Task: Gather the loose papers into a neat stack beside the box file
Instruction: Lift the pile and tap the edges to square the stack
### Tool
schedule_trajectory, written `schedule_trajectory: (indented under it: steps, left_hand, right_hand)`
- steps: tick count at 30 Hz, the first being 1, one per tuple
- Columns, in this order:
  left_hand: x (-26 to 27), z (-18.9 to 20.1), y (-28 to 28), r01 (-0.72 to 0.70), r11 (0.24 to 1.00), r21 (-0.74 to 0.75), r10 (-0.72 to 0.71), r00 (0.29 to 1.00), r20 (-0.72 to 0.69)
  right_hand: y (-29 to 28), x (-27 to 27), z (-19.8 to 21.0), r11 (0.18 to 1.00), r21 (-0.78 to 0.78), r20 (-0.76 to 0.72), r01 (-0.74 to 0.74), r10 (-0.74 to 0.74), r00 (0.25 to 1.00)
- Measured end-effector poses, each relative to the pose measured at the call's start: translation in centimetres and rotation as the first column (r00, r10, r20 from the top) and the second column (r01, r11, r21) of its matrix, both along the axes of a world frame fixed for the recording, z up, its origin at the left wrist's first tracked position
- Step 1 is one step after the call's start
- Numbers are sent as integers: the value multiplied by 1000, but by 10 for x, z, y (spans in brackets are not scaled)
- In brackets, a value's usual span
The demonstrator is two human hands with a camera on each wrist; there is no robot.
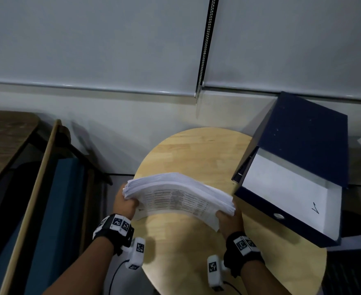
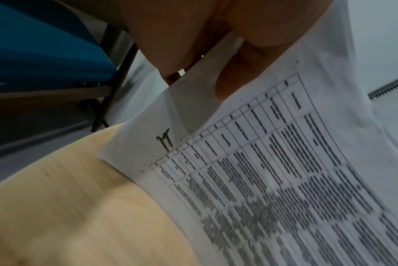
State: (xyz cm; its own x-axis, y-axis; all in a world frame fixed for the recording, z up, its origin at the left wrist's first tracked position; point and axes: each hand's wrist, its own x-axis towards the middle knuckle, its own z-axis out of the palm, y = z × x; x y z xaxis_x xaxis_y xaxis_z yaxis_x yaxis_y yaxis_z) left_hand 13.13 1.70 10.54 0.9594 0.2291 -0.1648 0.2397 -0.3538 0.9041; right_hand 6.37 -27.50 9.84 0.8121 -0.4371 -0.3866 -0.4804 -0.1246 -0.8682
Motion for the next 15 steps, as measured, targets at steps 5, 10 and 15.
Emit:
schedule_trajectory:
  steps: [5,10,15]
  left_hand:
    - [-4,8,-3,-44,997,-56,45,998,32]
    - [-26,5,10,-16,924,-382,54,994,91]
    - [-30,18,1,-10,892,-452,58,994,93]
  right_hand:
    - [-1,-4,6,996,43,42,72,-74,996]
    - [-9,-21,11,995,102,89,9,-18,996]
    - [-6,-21,22,991,134,225,12,-43,973]
